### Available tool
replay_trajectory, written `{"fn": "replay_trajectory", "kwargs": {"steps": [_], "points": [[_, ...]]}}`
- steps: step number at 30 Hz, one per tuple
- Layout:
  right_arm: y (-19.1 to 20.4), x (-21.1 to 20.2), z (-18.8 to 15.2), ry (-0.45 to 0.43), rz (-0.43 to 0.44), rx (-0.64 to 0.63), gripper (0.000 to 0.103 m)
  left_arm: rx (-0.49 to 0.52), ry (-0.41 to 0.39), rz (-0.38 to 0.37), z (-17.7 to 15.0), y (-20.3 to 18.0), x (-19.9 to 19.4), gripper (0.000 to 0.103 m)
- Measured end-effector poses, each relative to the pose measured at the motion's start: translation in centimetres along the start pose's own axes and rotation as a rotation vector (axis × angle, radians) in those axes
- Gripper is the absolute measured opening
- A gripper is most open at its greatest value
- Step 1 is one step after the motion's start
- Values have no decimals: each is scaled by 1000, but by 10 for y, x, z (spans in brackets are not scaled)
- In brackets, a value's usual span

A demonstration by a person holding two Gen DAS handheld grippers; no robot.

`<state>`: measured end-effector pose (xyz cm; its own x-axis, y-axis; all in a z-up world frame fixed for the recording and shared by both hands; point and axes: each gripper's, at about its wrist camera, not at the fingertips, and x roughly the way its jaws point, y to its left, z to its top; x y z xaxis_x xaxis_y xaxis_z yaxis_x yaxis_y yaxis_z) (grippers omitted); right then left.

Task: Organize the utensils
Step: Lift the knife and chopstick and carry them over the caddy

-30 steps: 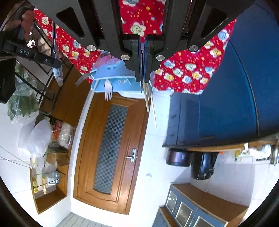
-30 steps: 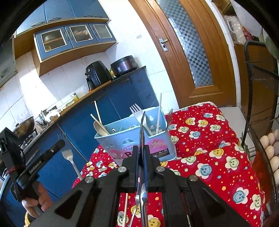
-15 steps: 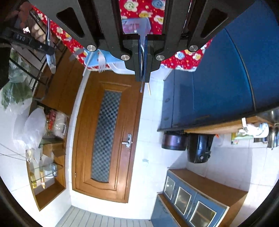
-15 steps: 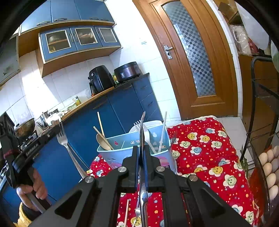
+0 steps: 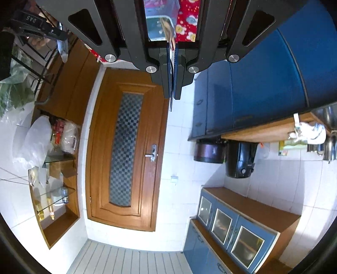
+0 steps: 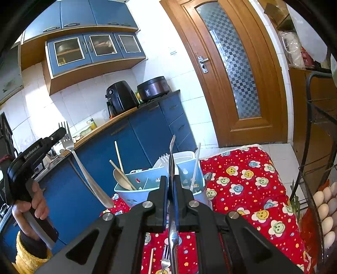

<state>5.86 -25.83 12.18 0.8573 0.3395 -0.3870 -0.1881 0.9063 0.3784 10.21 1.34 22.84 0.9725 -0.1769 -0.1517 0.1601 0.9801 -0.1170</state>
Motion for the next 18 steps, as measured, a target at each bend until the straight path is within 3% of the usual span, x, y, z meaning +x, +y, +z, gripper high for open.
{"fn": "replay_trajectory", "kwargs": {"steps": [9, 18], "points": [[5, 4, 16, -37, -3, -32, 6, 92, -41, 78, 11, -13, 26, 2], [9, 22, 45, -140, 0, -35, 6, 130, 2, 111, -3, -12, 61, 2]]}}
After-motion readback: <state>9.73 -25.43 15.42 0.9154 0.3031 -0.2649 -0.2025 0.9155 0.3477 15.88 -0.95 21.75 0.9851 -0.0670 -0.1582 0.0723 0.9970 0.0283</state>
